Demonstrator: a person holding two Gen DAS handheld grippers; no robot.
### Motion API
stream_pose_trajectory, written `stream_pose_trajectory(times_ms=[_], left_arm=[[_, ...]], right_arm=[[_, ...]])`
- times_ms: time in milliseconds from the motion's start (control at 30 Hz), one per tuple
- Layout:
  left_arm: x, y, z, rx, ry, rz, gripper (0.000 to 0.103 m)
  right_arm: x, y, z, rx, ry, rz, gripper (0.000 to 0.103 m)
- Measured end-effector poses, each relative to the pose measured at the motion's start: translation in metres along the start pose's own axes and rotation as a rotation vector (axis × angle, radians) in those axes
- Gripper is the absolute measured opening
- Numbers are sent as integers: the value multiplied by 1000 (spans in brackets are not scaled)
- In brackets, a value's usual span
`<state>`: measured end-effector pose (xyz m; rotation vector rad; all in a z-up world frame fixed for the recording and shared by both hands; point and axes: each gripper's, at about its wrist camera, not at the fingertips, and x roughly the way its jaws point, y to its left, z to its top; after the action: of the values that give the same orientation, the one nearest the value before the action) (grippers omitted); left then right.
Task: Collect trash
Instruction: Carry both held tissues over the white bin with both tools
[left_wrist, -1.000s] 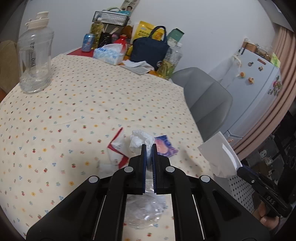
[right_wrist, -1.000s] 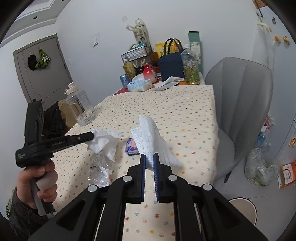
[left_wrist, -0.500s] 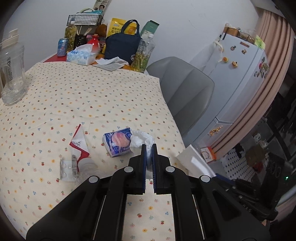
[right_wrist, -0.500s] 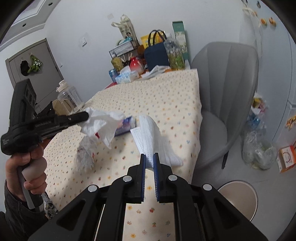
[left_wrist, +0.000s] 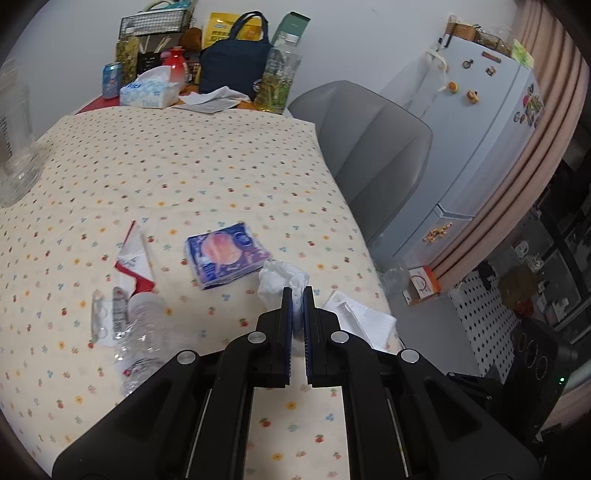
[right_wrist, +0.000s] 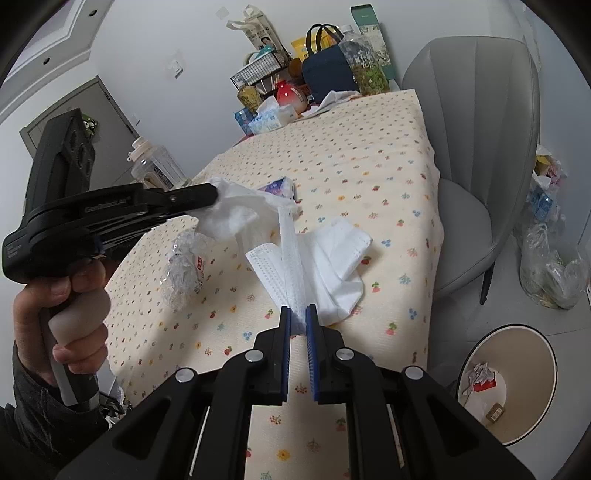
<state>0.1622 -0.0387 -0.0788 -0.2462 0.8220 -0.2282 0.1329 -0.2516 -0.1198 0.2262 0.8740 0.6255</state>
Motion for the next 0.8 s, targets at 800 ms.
stream_pose_trajectory(times_ms=[800], left_arm=[[106, -208, -18, 291, 192, -242, 6]], right_arm=[[-162, -149, -28, 255, -248, -314, 9]])
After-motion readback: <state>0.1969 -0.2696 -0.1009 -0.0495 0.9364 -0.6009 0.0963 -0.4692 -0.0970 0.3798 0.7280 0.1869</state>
